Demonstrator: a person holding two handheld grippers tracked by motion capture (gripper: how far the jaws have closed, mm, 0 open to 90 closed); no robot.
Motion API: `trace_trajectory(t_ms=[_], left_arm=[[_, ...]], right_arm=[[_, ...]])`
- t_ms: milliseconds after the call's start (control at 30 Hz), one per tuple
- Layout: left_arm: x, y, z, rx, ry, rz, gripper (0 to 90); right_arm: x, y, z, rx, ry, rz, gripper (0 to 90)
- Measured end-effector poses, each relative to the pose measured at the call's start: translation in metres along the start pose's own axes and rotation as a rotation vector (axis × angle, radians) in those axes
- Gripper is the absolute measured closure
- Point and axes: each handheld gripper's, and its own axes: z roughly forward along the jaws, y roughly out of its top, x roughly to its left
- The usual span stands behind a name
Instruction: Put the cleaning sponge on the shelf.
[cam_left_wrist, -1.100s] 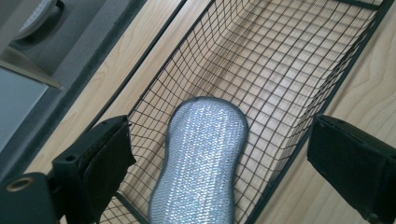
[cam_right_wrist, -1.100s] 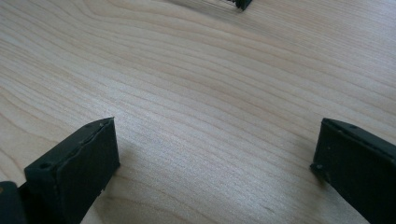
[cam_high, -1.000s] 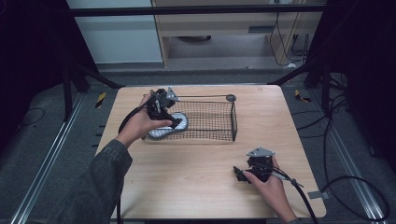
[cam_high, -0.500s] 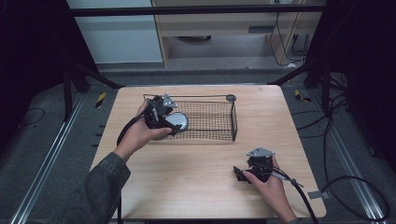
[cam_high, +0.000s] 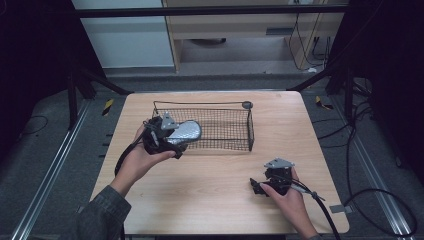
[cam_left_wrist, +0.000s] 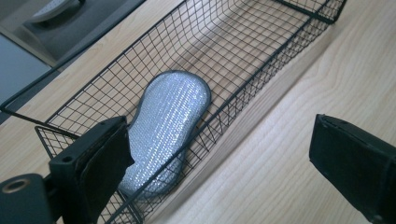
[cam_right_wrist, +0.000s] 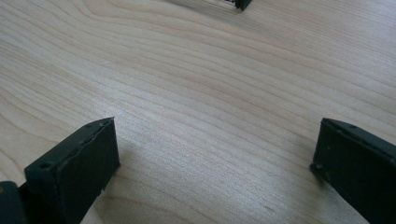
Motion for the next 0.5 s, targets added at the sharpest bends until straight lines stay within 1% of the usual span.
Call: trace_trajectory(t_ms=[33, 67, 100, 133, 200, 233, 300, 333, 367, 400, 433, 467, 500], left_arm=[[-0.003, -0.007, -0.002, -0.004, 0.008, -0.001, 5.3], [-0.003, -0.007, -0.002, -0.004, 0.008, -0.001, 5.2], [-0.006, -0.012, -0.004, 0.002, 0.014, -0.001, 5.0], [-0.006, -0.012, -0.004, 0.002, 0.014, -0.001, 5.0], [-0.009, -0.02, -0.008, -0.007, 0.012, -0.012, 4.9], [-0.009, -0.02, -0.008, -0.007, 0.012, -0.012, 5.0], [-0.011, -0.027, -0.01, -0.011, 0.027, -0.023, 5.1], [-0.011, -0.027, -0.01, -0.011, 0.027, -0.023, 5.0], [-0.011, -0.03, -0.011, -0.008, 0.032, -0.027, 5.0], [-0.011, -0.034, -0.013, -0.012, 0.033, -0.039, 4.9], [-0.011, -0.034, -0.013, -0.012, 0.033, -0.039, 4.9], [-0.011, -0.037, -0.014, -0.017, 0.038, -0.047, 4.9], [-0.011, -0.039, -0.015, -0.019, 0.052, -0.04, 5.0]], right_arm=[[0.0, 0.0, 0.0, 0.0, 0.0, 0.0, 0.5], [0.0, 0.0, 0.0, 0.0, 0.0, 0.0, 0.5], [0.0, 0.0, 0.0, 0.0, 0.0, 0.0, 0.5], [0.0, 0.0, 0.0, 0.0, 0.0, 0.0, 0.5], [0.0, 0.0, 0.0, 0.0, 0.0, 0.0, 0.5], [0.0, 0.0, 0.0, 0.0, 0.0, 0.0, 0.5], [0.0, 0.0, 0.0, 0.0, -0.001, 0.001, 0.5], [0.0, 0.0, 0.0, 0.0, -0.001, 0.001, 0.5], [0.0, 0.0, 0.0, 0.0, -0.001, 0.0, 0.5], [0.0, 0.0, 0.0, 0.0, -0.001, 0.0, 0.5], [0.0, 0.0, 0.0, 0.0, 0.0, 0.0, 0.5], [0.0, 0.0, 0.0, 0.0, 0.0, 0.0, 0.5], [0.0, 0.0, 0.0, 0.0, 0.0, 0.0, 0.5]])
